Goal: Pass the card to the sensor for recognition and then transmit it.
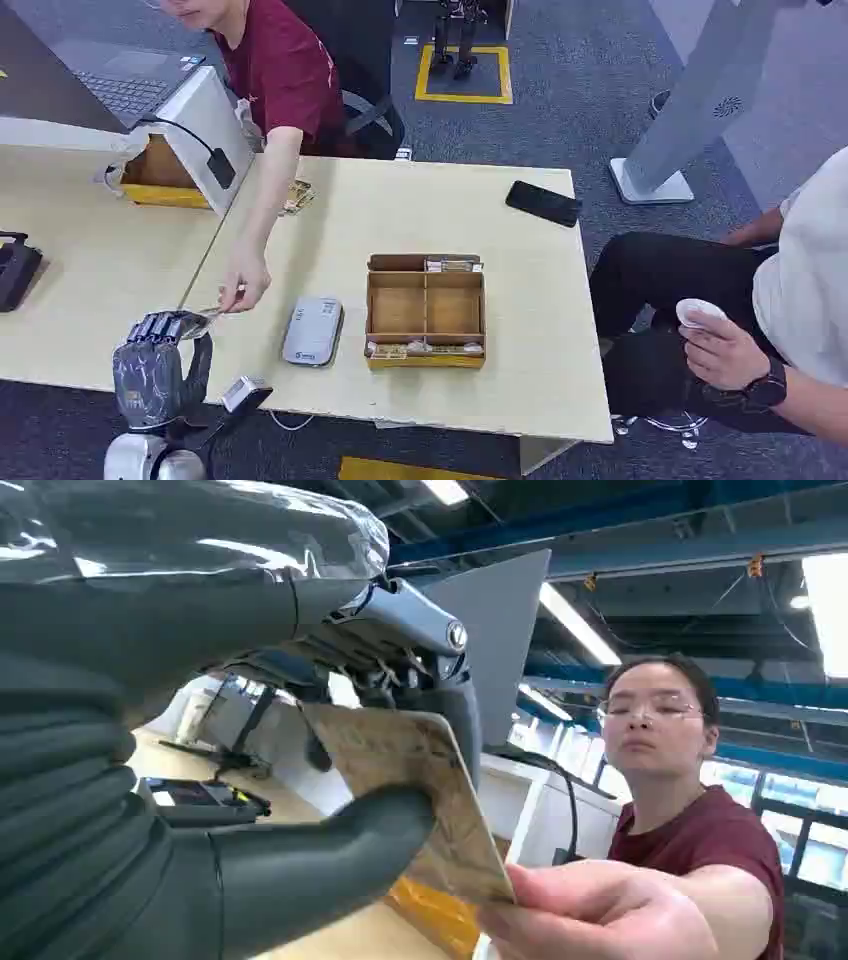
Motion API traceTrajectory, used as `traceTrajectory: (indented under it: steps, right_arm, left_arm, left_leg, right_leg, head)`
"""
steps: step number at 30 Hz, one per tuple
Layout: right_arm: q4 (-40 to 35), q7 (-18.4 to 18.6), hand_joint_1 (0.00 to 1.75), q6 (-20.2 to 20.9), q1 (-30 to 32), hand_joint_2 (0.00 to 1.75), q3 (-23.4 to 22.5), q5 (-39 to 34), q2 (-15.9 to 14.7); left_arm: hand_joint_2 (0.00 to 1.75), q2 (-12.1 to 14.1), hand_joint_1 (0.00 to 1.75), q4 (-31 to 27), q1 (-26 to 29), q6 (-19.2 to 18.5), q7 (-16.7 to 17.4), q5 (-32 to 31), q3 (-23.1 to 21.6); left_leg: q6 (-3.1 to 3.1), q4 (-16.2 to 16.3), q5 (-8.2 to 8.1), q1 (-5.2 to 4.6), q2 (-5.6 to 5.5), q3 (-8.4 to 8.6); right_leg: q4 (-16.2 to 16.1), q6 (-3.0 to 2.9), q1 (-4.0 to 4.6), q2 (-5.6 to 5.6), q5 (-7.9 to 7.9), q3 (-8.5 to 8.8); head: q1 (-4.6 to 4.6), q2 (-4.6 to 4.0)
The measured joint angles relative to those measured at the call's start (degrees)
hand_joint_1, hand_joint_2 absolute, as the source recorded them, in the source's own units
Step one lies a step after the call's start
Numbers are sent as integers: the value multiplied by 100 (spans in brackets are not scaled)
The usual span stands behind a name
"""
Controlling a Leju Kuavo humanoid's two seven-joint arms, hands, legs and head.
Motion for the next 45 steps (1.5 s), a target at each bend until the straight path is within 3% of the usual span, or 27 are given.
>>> traceTrajectory:
  steps: [20,25,27,30,32,36,40,45]
  right_arm:
    - [0,-33,0,0,-5,0,11,0,4]
    - [0,-54,0,-35,-5,0,39,-20,9]
    - [0,-52,0,-59,-4,0,55,-31,13]
    - [0,-31,0,-172,7,0,57,-42,37]
    - [0,-9,0,-225,32,0,57,-46,46]
    - [0,24,0,-258,68,0,31,-44,63]
    - [0,55,0,-297,86,0,-4,-37,92]
    - [0,77,0,-317,88,0,-7,-31,96]
  left_arm:
    - [175,9,175,2,-6,0,0,126,0]
    - [175,11,175,22,0,-4,43,852,-74]
    - [175,42,175,130,-10,-64,248,1279,-193]
    - [175,230,175,352,33,-731,1606,2694,-897]
    - [175,358,175,352,50,-1253,2175,3461,-1439]
    - [175,483,175,345,84,-2051,2726,4530,-2132]
    - [175,542,175,345,78,-2402,3069,5232,-2426]
    - [175,632,175,371,57,-2531,3126,5639,-2483]
  left_leg:
    - [0,0,0,0,0,0]
    - [0,1,0,0,-1,3]
    - [0,1,0,-2,-1,5]
    - [0,1,0,1,-1,4]
    - [0,1,4,0,-7,1]
    - [0,1,4,0,-4,1]
    - [-1,1,4,-1,-4,1]
    - [-1,0,4,1,-3,3]
  right_leg:
    - [1,0,0,0,0,1]
    - [0,0,0,-1,0,-1]
    - [0,0,-1,0,0,0]
    - [0,0,0,0,1,0]
    - [1,0,0,-6,1,3]
    - [0,2,0,-1,5,2]
    - [0,2,-1,-1,5,1]
    - [1,2,0,-2,5,1]
  head:
    - [0,0]
    - [0,0]
    - [0,0]
    - [-6,0]
    - [-7,0]
    - [-4,0]
    - [-4,0]
    - [-6,0]
